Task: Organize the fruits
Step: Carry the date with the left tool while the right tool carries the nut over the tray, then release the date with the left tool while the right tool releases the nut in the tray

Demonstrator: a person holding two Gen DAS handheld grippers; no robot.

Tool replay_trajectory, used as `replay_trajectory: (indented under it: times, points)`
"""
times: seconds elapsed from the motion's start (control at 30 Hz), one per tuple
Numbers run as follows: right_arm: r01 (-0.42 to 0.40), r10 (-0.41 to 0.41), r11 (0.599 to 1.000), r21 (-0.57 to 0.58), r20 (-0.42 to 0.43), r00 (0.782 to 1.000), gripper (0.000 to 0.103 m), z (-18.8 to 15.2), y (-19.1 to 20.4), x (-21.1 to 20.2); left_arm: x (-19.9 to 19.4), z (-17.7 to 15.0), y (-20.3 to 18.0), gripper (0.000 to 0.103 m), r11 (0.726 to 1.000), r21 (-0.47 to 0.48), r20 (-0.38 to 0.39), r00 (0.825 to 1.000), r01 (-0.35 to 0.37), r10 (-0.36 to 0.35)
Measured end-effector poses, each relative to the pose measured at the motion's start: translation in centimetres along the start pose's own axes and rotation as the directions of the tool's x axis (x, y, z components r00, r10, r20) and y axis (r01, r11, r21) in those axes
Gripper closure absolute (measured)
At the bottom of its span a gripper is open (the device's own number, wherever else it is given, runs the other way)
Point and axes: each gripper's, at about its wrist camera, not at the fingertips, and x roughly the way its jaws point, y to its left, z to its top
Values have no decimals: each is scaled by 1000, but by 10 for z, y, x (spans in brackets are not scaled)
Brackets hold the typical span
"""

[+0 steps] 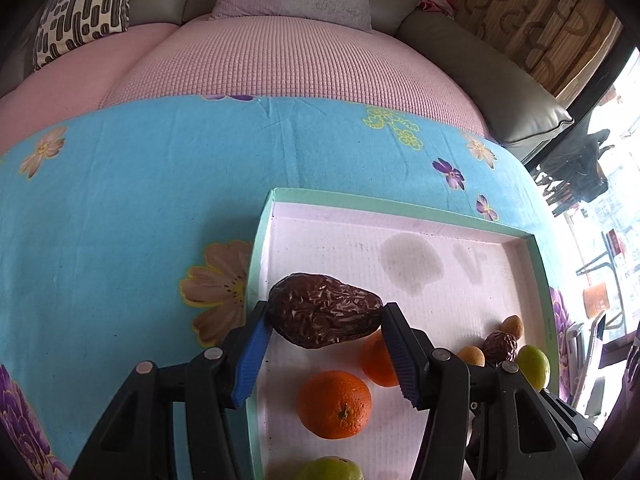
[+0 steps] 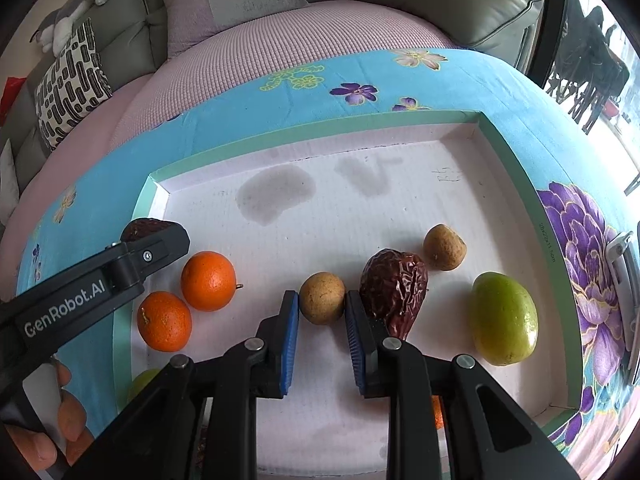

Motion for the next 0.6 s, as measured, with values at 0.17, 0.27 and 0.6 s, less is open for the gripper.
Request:
replay_trajectory:
  times: [0.17,0.27,0.6]
  points:
    - [4,-4,1000,-1,-5,1000,79,1,0,1,1,-1,-1,44,1000,4,1,1000,-12,12]
    - [3,-3,1000,1,-7,1000,78,0,0,1,0,-1,-1,44,1000,3,1,1000,-17,17]
    - [11,-11,1000,-5,-11,1000,78,1,1,2,-1,-1,6,43,1000,-31,-5,1000,0,0]
